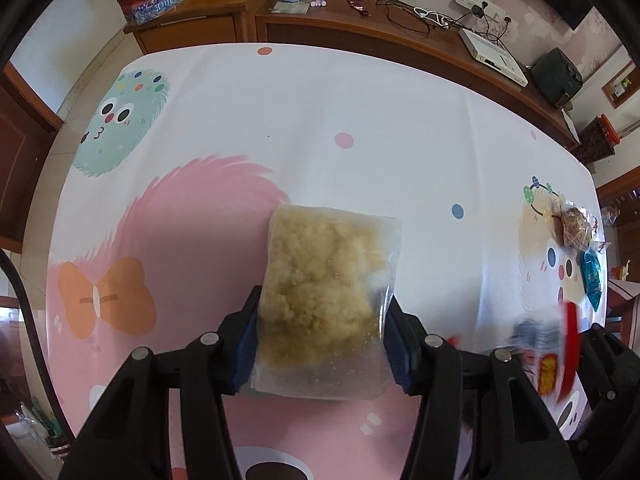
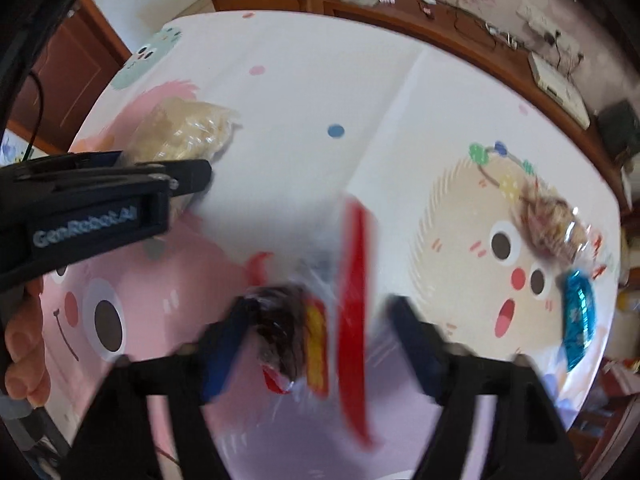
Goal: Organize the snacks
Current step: 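Carry rice-cake bag and red-edged pack over the white tray and release both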
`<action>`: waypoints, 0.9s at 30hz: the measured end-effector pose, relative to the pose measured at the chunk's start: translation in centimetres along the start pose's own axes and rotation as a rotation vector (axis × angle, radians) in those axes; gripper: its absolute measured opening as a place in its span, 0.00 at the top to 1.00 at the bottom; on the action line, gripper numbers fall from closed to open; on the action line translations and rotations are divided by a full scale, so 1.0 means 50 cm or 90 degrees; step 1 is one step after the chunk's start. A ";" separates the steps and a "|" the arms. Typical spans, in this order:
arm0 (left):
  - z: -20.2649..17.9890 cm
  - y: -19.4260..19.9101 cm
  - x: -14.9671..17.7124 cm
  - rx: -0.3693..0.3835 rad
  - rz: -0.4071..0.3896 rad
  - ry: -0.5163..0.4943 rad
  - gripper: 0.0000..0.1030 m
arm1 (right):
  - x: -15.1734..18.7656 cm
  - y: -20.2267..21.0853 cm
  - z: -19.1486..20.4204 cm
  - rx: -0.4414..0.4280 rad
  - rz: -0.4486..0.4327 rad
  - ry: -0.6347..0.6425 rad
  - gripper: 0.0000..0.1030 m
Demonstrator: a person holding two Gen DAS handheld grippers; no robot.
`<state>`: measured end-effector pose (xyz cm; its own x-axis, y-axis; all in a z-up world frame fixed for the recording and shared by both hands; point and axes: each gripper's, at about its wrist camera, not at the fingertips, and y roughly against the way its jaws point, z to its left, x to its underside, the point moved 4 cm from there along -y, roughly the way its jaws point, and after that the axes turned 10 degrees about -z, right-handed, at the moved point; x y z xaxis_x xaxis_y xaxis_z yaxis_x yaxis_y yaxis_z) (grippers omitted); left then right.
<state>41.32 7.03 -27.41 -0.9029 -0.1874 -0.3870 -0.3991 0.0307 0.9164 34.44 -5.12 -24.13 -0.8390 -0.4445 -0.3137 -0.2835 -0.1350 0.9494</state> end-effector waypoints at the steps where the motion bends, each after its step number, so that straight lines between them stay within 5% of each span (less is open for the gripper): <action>1: -0.003 -0.001 0.000 -0.001 -0.001 -0.001 0.48 | -0.001 0.001 0.002 0.004 -0.004 0.003 0.64; 4: -0.008 0.004 0.004 -0.006 0.000 -0.001 0.48 | 0.007 0.003 0.000 0.009 -0.003 0.011 0.78; 13: 0.000 0.057 0.048 0.002 -0.008 -0.007 0.51 | 0.035 0.084 -0.034 -0.020 -0.040 -0.046 0.78; 22: -0.059 0.306 0.107 0.071 -0.111 -0.076 0.51 | 0.101 0.308 -0.079 -0.032 -0.156 -0.125 0.78; 27: -0.101 0.448 0.180 0.091 -0.163 -0.129 0.51 | 0.193 0.424 -0.083 -0.045 -0.211 -0.176 0.78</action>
<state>25.09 1.06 -9.85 -0.7781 -0.0086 -0.6281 -0.6222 0.1473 0.7688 22.25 -15.97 -6.96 -0.8031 -0.1147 -0.5847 -0.5343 -0.2955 0.7919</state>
